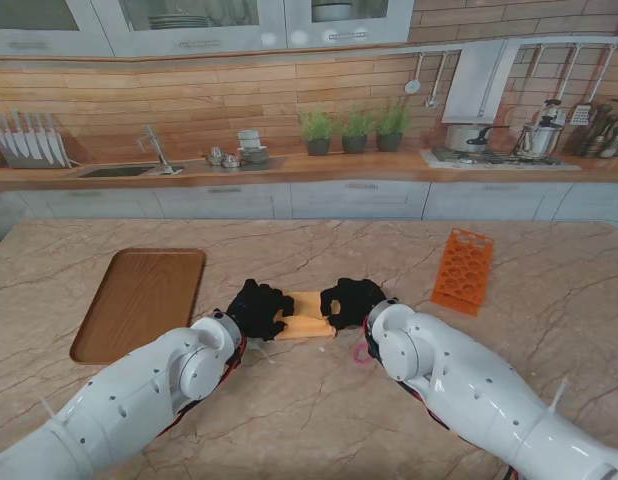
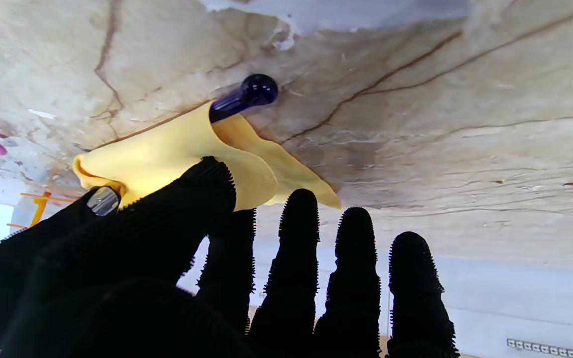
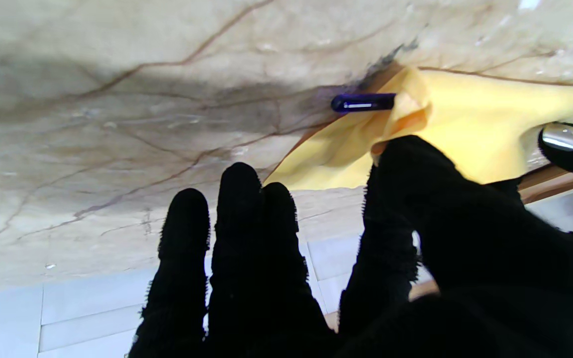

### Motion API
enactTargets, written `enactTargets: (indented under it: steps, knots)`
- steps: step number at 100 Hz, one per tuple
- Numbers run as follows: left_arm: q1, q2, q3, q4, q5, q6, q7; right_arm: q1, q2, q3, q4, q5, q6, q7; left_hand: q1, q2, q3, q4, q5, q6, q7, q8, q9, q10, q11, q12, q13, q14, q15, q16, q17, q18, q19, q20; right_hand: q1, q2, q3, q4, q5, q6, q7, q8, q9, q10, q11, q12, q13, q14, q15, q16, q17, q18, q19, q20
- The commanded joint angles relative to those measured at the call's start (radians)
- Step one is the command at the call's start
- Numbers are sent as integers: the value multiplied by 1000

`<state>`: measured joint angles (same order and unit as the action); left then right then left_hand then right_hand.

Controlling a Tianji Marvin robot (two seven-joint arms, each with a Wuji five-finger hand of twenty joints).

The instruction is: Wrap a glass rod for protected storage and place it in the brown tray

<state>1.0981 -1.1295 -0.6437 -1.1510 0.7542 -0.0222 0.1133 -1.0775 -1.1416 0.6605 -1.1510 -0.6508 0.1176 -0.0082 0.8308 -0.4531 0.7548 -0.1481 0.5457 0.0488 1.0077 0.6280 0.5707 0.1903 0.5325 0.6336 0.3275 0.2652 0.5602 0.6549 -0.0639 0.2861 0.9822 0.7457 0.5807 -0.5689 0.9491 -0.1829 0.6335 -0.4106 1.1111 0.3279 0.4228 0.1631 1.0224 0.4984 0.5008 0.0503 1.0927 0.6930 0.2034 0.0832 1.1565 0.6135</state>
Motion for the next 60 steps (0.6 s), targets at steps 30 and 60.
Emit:
enactTargets:
  steps: [30,60]
  knots:
    - [-50,-13,60,60,16,12,15,42,-10,-59,57,-26,-20,-20,-25,-22,-11,-17,-54,16,-74,-72,-53,-1,-6,-12,-40,-5,8,-10,-9,-12,20,-17,-123,-90,110,43,-127,193,-118,46,-36,25,-9,-8,-8,2,-31,-14,-16,11,21,-13]
    - [-69,-12,90,86,50,7,48,56,-3,-96,82,-89,-39,-57,-138,20,6,42,-116,66,-130,-26,-86,-3,9,-4,-50,-8,8,-11,-10,-12,16,-35,-165,-118,16,105,-255,290,-210,170,-174,62,-14,-15,-57,-2,-45,-27,-32,7,27,-21]
